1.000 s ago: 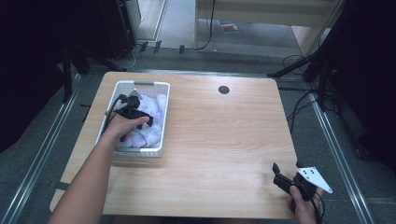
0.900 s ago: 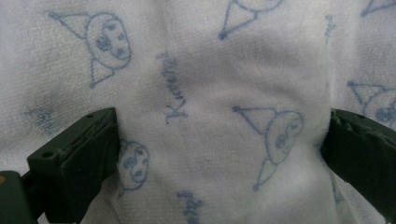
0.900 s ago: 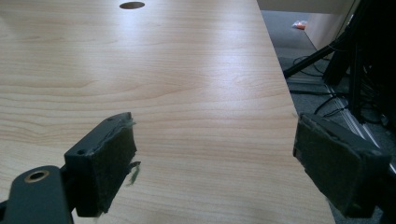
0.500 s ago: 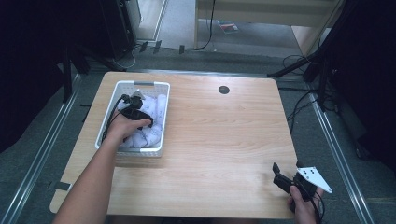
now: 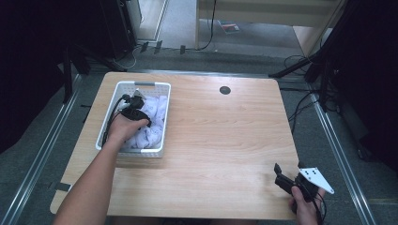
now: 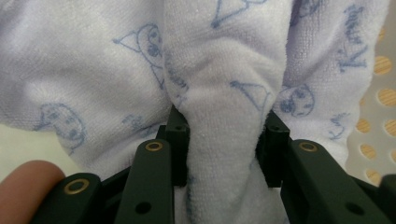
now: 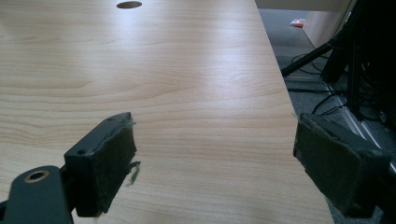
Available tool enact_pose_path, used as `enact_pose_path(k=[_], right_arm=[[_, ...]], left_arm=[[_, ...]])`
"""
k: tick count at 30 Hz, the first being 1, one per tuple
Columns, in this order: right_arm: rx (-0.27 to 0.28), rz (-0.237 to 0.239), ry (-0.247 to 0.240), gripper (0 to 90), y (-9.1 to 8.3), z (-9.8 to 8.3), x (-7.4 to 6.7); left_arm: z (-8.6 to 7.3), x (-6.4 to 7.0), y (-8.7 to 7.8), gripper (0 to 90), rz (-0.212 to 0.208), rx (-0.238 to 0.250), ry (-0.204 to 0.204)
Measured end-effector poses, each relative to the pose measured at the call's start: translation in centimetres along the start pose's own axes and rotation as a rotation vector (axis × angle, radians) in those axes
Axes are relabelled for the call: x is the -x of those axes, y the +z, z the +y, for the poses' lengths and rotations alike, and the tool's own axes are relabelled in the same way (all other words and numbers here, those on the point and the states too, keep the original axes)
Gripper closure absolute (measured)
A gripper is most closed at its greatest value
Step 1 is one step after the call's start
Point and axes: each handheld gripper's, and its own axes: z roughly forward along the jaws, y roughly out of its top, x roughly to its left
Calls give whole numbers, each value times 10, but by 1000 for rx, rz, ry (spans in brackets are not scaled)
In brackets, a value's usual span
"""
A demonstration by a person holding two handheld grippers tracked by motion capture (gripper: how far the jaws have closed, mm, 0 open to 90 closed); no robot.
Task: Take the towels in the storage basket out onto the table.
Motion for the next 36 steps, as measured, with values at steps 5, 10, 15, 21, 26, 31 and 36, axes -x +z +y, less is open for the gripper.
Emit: enact_pose_path(k=[5,10,15,21,26,31,36], right_arm=[[0,0,5,133,0,0,0],[6,2,18,133,-1,0,1],[10,3,17,133,-1,0,1],[8,0,23,133,-1,0,2],[9,2,33,133,-1,0,3],[10,-1,30,133,-1,0,3],[9,-2,28,133,-1,0,3]], left_arm=[[0,-1,-7,689,-27,-5,-12],[3,-1,-23,695,-18,6,-9],[6,1,-52,695,5,38,-14],[9,8,-89,695,43,71,-8],[18,21,-124,694,74,118,9],[26,36,-147,694,50,155,34],[31,56,-156,693,0,191,44]])
